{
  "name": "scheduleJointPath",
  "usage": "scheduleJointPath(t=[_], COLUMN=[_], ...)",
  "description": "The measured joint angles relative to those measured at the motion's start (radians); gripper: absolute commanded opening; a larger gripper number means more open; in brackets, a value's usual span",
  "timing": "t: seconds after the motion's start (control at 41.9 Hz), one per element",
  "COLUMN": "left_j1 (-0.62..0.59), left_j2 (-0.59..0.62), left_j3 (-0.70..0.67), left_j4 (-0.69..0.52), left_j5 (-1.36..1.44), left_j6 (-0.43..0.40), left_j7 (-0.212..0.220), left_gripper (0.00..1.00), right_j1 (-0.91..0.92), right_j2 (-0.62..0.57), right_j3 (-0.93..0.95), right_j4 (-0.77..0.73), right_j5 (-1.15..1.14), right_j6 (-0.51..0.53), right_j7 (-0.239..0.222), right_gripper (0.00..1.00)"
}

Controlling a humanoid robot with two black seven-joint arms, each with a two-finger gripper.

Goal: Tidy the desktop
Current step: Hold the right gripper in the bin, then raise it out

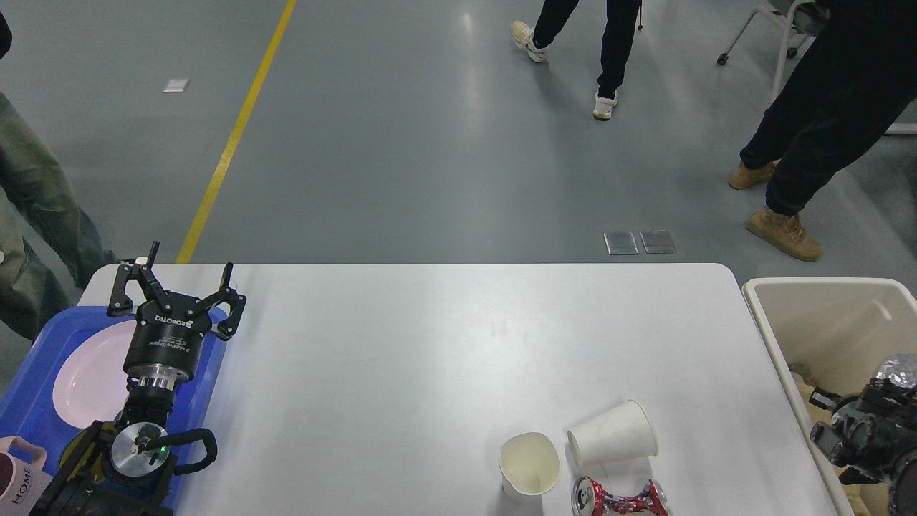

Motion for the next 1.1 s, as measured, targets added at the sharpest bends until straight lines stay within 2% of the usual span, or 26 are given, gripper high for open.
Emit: scheduleJointPath(t=[0.143, 0.501, 0.715, 0.882, 1.049, 1.097], left_j1=[0.000, 0.000, 0.000, -0.001, -0.001, -0.001], left_j2=[0.000, 0.000, 0.000, 0.000, 0.000, 0.000], left_j3=[0.000, 0.000, 0.000, 0.000, 0.000, 0.000], left_j4=[0.000, 0.000, 0.000, 0.000, 0.000, 0.000], left_j5=[0.000, 0.000, 0.000, 0.000, 0.000, 0.000], left_j6=[0.000, 0.000, 0.000, 0.000, 0.000, 0.000], left_j7=[0.000, 0.000, 0.000, 0.000, 0.000, 0.000], left_gripper=[0.97, 0.97, 0.97, 0.97, 0.97, 0.97], right_j1=[0.000, 0.017, 0.209, 0.395, 0.698, 0.806], right_j2=[0.000, -0.005, -0.099, -0.146, -0.150, -0.138], right_j3=[0.000, 0.004, -0.018, -0.092, -0.240, -0.278], right_j4=[0.012, 0.039, 0.277, 0.444, 0.654, 0.715], right_j5=[0.000, 0.003, -0.007, -0.012, -0.013, -0.010], right_j6=[-0.099, -0.112, -0.093, -0.019, 0.166, 0.250], right_j7=[0.000, 0.000, 0.002, 0.002, 0.002, -0.001], right_gripper=[1.00, 1.00, 1.00, 1.00, 1.00, 1.00])
